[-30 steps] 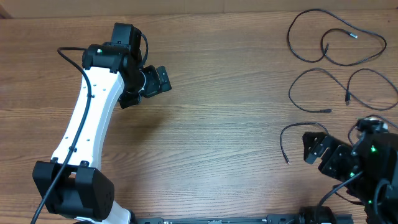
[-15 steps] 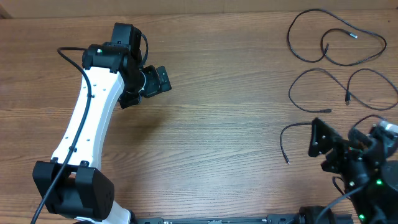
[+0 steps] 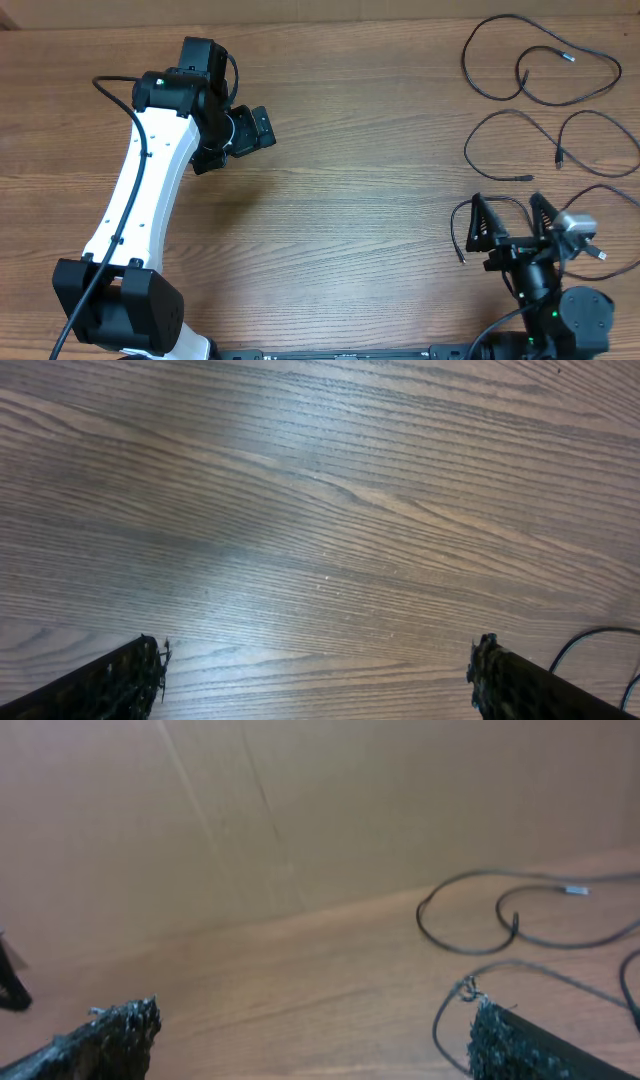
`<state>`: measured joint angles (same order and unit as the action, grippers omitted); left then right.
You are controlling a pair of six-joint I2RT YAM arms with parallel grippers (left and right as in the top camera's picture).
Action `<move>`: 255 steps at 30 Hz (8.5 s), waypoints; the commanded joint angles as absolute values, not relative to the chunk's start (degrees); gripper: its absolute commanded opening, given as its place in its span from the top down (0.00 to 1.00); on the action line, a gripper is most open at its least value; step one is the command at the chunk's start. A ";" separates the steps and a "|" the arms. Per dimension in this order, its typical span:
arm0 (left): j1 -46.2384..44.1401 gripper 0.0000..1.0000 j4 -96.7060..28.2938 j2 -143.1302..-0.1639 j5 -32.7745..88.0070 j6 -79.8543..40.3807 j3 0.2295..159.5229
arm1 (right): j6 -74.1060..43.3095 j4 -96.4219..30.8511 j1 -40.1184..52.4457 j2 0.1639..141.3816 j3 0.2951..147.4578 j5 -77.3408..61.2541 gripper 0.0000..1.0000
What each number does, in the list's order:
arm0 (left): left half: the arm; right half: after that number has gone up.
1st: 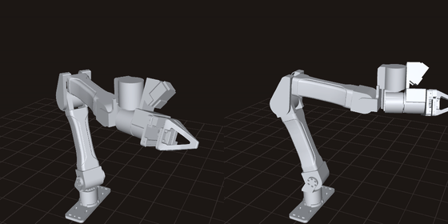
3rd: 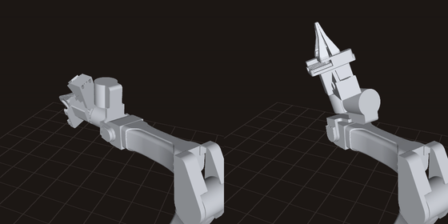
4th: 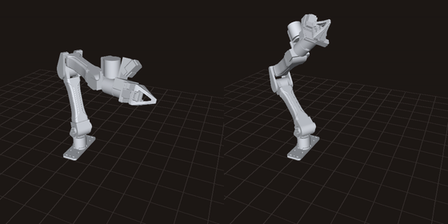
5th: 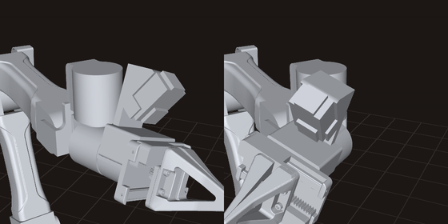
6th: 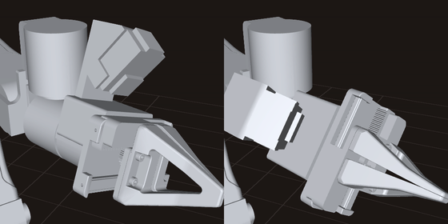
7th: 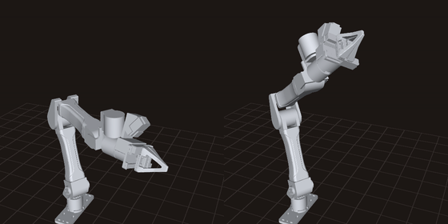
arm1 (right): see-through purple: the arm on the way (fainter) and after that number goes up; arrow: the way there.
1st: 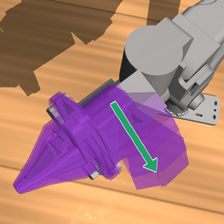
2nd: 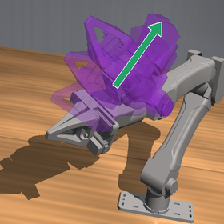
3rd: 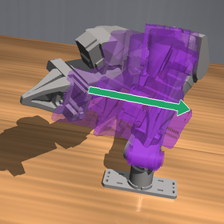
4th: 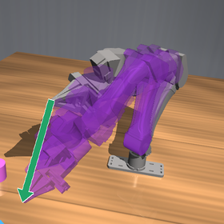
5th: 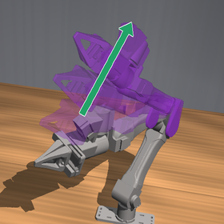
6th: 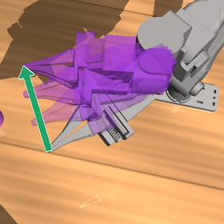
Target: Untangle cables
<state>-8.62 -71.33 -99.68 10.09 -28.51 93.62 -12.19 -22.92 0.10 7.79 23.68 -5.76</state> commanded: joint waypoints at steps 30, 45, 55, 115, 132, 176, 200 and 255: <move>-8.64 0.00 -71.31 -100.12 10.52 -27.86 93.67 | -5.80 1.93 -0.49 0.14 0.43 -4.62 0.00; -8.64 0.00 -71.31 -100.12 10.52 -27.86 93.67 | 4.60 -5.06 -0.73 0.14 0.47 -2.02 0.00; -8.64 0.00 -71.31 -100.12 10.52 -27.86 93.67 | 4.78 -5.13 -0.40 0.14 0.47 -1.37 0.00; -8.64 0.01 -71.31 -100.12 10.52 -27.86 93.67 | 4.58 -4.84 0.95 0.16 0.47 -1.39 0.00; -8.64 0.01 -71.31 -100.12 10.52 -27.86 93.67 | 4.58 -4.84 0.95 0.16 0.47 -1.39 0.00; -9.65 0.00 -59.96 -65.58 -1.91 -20.97 68.69 | 4.56 -4.84 0.95 0.16 0.47 -1.39 0.00; -4.43 0.01 -59.18 -37.10 1.52 -15.40 51.33 | 4.58 -4.84 0.95 0.16 0.47 -1.39 0.00; -3.16 0.00 -22.55 -0.19 4.45 -5.52 16.80 | 4.58 -4.84 0.95 0.16 0.47 -1.39 0.00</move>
